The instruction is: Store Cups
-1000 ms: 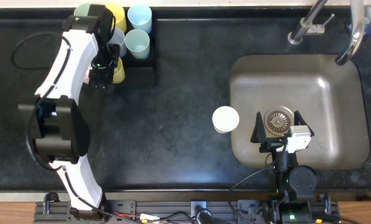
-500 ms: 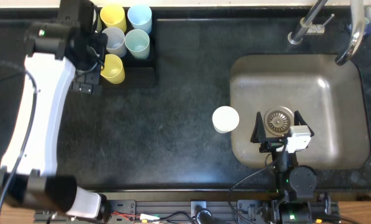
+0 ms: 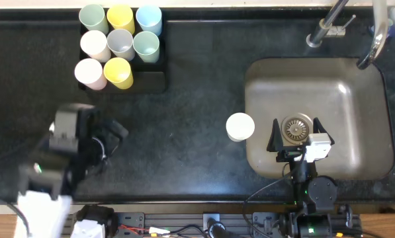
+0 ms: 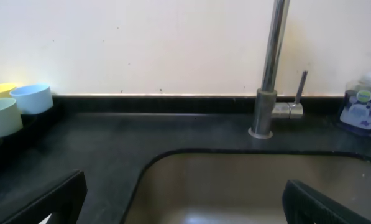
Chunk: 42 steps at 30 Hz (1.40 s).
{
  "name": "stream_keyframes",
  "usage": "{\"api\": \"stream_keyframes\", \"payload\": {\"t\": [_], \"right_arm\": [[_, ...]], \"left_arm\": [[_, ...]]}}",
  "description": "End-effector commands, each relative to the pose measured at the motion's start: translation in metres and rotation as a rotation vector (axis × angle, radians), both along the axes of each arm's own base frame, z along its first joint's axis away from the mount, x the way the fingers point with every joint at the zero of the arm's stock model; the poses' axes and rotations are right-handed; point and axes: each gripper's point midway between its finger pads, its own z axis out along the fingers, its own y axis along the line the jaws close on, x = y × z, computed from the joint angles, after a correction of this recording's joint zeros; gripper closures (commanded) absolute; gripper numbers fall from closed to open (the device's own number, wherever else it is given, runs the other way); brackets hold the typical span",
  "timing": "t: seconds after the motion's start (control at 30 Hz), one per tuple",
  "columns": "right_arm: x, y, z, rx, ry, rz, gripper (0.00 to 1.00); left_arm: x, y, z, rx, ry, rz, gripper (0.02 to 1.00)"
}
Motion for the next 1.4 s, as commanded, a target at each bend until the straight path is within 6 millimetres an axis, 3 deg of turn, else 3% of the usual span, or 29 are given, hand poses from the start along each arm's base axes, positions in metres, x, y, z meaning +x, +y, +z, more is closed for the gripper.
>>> {"api": "stream_keyframes", "payload": {"t": [0.03, 0.1, 0.17, 0.23, 0.4, 0.5, 0.63, 1.4], "right_arm": [[0.0, 0.0, -0.004, -0.003, 0.001, 0.001, 0.005], [0.0, 0.0, -0.004, -0.003, 0.001, 0.001, 0.003], [0.0, 0.0, -0.004, -0.003, 0.001, 0.001, 0.003], [0.0, 0.0, -0.004, -0.003, 0.001, 0.001, 0.005], [0.0, 0.0, -0.004, -0.003, 0.001, 0.001, 0.005], [0.0, 0.0, -0.004, -0.003, 0.001, 0.001, 0.005], [0.0, 0.0, -0.004, -0.003, 0.001, 0.001, 0.005], [0.0, 0.0, -0.004, -0.003, 0.001, 0.001, 0.005]], "left_arm": [[0.032, -0.011, 0.057, 0.632, -0.827, -0.549, 0.02], [0.027, -0.011, 0.082, 0.778, -1.044, -0.524, 0.02], [0.013, -0.009, 0.092, 0.862, -1.179, -0.484, 0.023], [0.002, -0.004, 0.082, 0.886, -1.21, -0.437, 0.02], [0.0, 0.004, 0.049, 0.901, -1.178, -0.402, 0.02], [0.005, 0.011, 0.007, 0.885, -1.027, -0.434, 0.02], [0.006, 0.027, -0.015, 0.891, -0.914, -0.412, 0.018], [0.006, 0.027, -0.015, 0.893, -0.911, -0.408, 0.02]]}}
